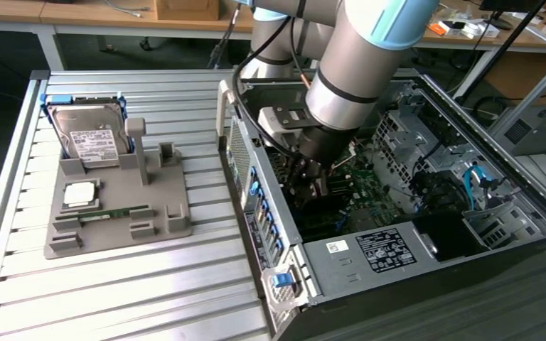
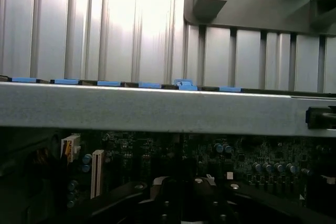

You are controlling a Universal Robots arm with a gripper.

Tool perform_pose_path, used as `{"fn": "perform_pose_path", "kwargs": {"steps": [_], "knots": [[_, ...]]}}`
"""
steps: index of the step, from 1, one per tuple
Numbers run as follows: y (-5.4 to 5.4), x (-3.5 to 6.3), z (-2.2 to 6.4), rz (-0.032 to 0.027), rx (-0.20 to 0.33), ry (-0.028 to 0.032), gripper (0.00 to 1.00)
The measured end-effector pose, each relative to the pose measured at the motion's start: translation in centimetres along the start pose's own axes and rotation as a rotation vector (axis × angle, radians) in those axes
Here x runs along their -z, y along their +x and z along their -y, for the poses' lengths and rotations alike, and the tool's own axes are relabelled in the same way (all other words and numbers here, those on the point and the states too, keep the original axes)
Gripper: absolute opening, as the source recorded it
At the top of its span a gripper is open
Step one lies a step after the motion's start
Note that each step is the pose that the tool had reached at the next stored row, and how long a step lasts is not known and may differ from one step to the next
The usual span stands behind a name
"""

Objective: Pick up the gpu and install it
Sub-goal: 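Press down on the gpu until it lock into place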

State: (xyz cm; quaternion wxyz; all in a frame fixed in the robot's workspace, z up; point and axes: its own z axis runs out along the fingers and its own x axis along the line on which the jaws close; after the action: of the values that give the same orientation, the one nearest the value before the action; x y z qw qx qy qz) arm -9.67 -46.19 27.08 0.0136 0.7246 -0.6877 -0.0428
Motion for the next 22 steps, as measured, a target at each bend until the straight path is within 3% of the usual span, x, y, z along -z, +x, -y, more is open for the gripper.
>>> {"fn": "perform_pose_path", "kwargs": {"steps": [3, 7, 10, 19, 22], "knots": [[0.0, 0.35, 0.28, 0.0003, 0.000, 0.0003, 0.10], [-0.1, 2.24, 0.39, -0.0003, 0.000, -0.0002, 0.10], [0.0, 2.43, 1.55, -0.0001, 0.000, -0.0028, 0.10], [0.2, 2.77, 5.73, 0.0081, -0.001, -0.0282, 0.10], [0.3, 2.93, 8.01, 0.0130, -0.001, -0.0429, 0.10]]}}
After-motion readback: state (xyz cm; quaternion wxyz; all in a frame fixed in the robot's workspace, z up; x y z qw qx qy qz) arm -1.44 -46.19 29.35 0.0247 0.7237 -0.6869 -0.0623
